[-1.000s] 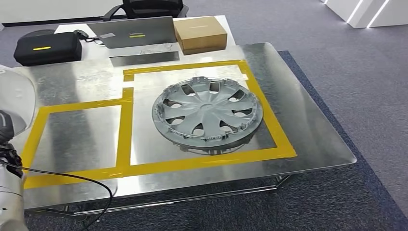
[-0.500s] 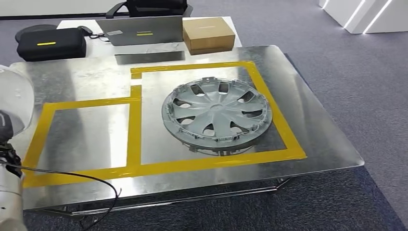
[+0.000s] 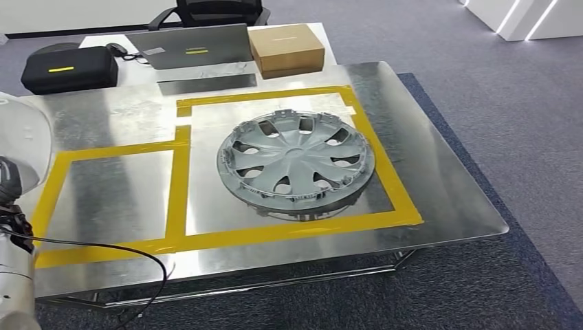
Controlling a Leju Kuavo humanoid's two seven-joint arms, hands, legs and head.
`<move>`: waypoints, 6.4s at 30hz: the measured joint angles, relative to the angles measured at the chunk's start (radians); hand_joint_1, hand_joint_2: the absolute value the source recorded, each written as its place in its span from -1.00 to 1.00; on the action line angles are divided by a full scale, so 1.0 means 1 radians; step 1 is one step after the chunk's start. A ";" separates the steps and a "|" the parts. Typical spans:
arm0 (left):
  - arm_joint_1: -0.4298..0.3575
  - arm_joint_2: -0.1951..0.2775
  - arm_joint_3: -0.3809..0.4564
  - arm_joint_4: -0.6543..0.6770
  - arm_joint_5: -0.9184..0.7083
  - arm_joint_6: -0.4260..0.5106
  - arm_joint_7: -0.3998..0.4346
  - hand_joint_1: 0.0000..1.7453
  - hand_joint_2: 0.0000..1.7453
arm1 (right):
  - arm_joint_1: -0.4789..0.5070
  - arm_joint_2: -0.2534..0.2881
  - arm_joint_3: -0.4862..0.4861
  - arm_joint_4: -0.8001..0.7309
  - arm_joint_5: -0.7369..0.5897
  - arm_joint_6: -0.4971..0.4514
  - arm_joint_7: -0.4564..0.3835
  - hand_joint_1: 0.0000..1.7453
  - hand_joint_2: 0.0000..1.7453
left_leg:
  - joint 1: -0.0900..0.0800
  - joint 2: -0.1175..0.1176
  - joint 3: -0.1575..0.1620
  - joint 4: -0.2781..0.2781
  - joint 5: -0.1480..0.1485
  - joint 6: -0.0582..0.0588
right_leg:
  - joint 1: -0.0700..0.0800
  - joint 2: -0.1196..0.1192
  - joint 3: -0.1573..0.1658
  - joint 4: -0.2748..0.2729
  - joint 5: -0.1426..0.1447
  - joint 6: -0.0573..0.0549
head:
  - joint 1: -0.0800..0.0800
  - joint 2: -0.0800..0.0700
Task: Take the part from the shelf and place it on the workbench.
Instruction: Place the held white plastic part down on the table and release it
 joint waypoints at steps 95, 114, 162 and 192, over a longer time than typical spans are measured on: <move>-0.015 0.021 0.001 0.034 -0.008 -0.022 -0.003 1.00 1.00 | -0.001 0.003 0.000 0.000 0.004 0.003 -0.004 -1.00 1.00 | -0.001 0.004 -0.071 0.149 -0.071 -0.006 | 0.000 0.000 0.001 -0.001 -0.002 -0.006 | 0.005 0.000; -0.017 0.020 0.001 0.037 -0.006 -0.039 -0.003 1.00 1.00 | 0.002 0.004 0.000 0.001 0.003 0.006 -0.004 -1.00 1.00 | 0.000 0.004 0.025 -0.057 0.041 0.040 | 0.002 -0.003 -0.118 0.229 -0.085 0.043 | 0.012 0.000; -0.022 0.027 0.000 0.044 0.004 -0.045 0.002 1.00 1.00 | 0.000 0.009 0.000 0.001 0.002 0.003 -0.006 -1.00 1.00 | -0.001 0.004 -0.010 0.034 0.020 0.001 | 0.002 0.002 0.000 0.002 0.001 -0.003 | 0.003 0.000; -0.007 0.030 0.003 0.044 0.010 -0.049 0.003 1.00 1.00 | 0.001 0.011 0.000 0.001 0.004 0.006 0.000 -1.00 1.00 | -0.001 0.004 -0.024 0.071 0.001 -0.005 | -0.001 -0.001 -0.002 -0.004 0.008 -0.002 | 0.002 0.000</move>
